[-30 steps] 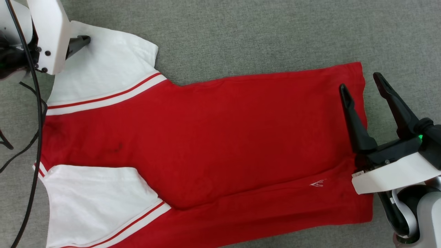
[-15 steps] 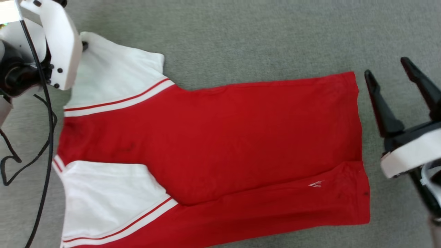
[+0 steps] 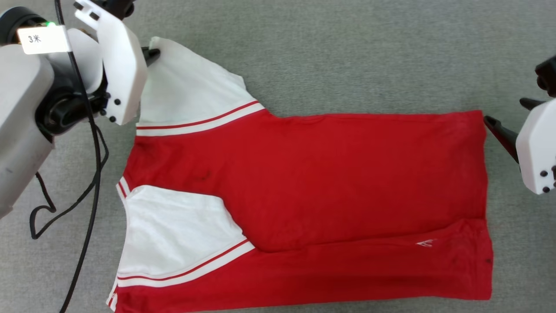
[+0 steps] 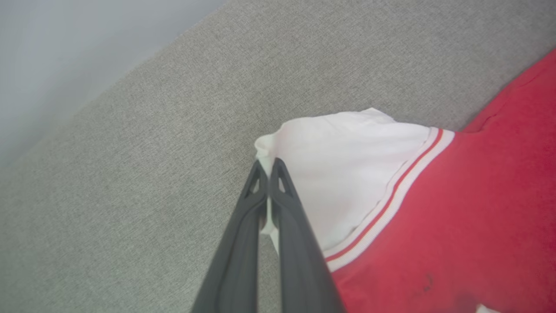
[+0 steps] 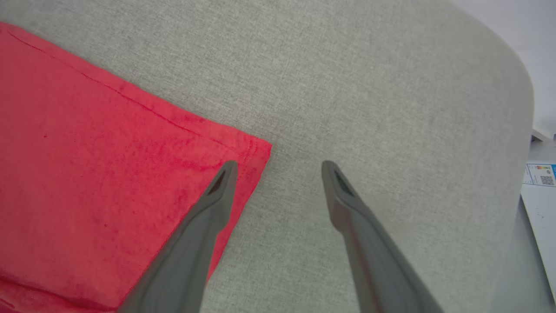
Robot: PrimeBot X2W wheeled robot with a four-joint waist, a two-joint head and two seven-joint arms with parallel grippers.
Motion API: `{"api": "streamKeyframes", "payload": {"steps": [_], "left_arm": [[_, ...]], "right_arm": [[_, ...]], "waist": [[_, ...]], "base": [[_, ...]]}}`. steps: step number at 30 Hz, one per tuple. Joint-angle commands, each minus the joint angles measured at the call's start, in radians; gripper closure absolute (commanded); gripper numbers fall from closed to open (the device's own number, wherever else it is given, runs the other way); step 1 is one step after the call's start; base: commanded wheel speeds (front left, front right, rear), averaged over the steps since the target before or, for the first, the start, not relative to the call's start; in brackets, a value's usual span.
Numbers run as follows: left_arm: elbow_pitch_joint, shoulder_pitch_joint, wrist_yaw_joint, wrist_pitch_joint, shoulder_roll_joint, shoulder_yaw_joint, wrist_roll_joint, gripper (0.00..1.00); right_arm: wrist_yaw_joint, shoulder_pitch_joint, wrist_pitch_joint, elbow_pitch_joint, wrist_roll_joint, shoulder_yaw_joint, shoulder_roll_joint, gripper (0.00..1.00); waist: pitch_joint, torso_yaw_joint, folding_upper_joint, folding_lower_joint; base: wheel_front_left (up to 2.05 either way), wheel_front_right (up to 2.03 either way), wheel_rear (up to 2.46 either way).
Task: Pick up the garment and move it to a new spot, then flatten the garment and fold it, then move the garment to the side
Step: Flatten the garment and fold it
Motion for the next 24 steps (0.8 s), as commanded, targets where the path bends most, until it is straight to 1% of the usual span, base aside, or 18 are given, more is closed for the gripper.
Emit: {"api": "streamKeyframes", "payload": {"steps": [1, 3, 6, 9, 13, 17, 18, 19, 24], "left_arm": [[-0.004, 0.002, -0.001, -0.007, -0.004, -0.001, 0.003, 1.00], [-0.010, -0.006, -0.001, -0.015, -0.010, -0.002, 0.005, 1.00], [-0.015, -0.013, -0.001, -0.028, -0.016, -0.005, 0.007, 1.00], [-0.015, -0.019, -0.001, -0.040, -0.021, -0.012, 0.012, 1.00], [-0.010, -0.029, -0.001, -0.052, -0.024, -0.019, 0.008, 1.00], [-0.002, -0.031, -0.001, -0.067, -0.023, -0.028, 0.003, 1.00], [0.002, -0.027, -0.001, -0.072, -0.021, -0.030, 0.000, 1.00], [0.006, -0.021, -0.001, -0.078, -0.019, -0.031, -0.002, 1.00], [0.025, 0.023, -0.001, -0.123, -0.024, -0.034, -0.027, 1.00]], "right_arm": [[-0.001, -0.024, 0.023, 0.018, 0.016, 0.011, -0.004, 0.00], [-0.001, -0.056, 0.065, 0.056, 0.027, 0.032, -0.007, 0.00], [-0.001, -0.095, 0.093, 0.120, 0.034, 0.060, 0.016, 0.00], [-0.001, -0.113, 0.096, 0.186, 0.029, 0.095, 0.039, 0.00], [-0.001, -0.092, 0.103, 0.280, 0.033, 0.189, 0.046, 0.00], [0.000, -0.084, 0.062, 0.345, 0.062, 0.232, 0.050, 0.00], [0.000, -0.088, 0.037, 0.355, 0.070, 0.228, 0.056, 0.40], [-0.001, -0.094, 0.014, 0.361, 0.077, 0.227, 0.061, 1.00], [-0.001, -0.103, -0.122, 0.376, 0.107, 0.196, 0.049, 1.00]], "waist": [[0.007, 0.011, -0.0001, 0.0000], [0.016, 0.022, -0.0001, 0.0000], [0.032, 0.036, -0.0001, 0.0000], [0.046, 0.048, -0.0001, 0.0000], [0.057, 0.059, -0.0001, 0.0000], [0.056, 0.063, -0.0001, 0.0000], [0.052, 0.062, -0.0001, 0.0000], [0.046, 0.061, -0.0001, 0.0000], [-0.008, 0.061, -0.0001, 0.0000]], "base": [[0.00, 0.00, 0.00], [0.00, 0.00, 0.00], [0.00, 0.00, 0.00], [0.00, 0.00, 0.00], [0.00, 0.00, 0.00], [0.00, 0.00, 0.00], [0.00, 0.00, 0.00], [0.00, 0.00, 0.00], [0.00, 0.00, 0.00]]}}
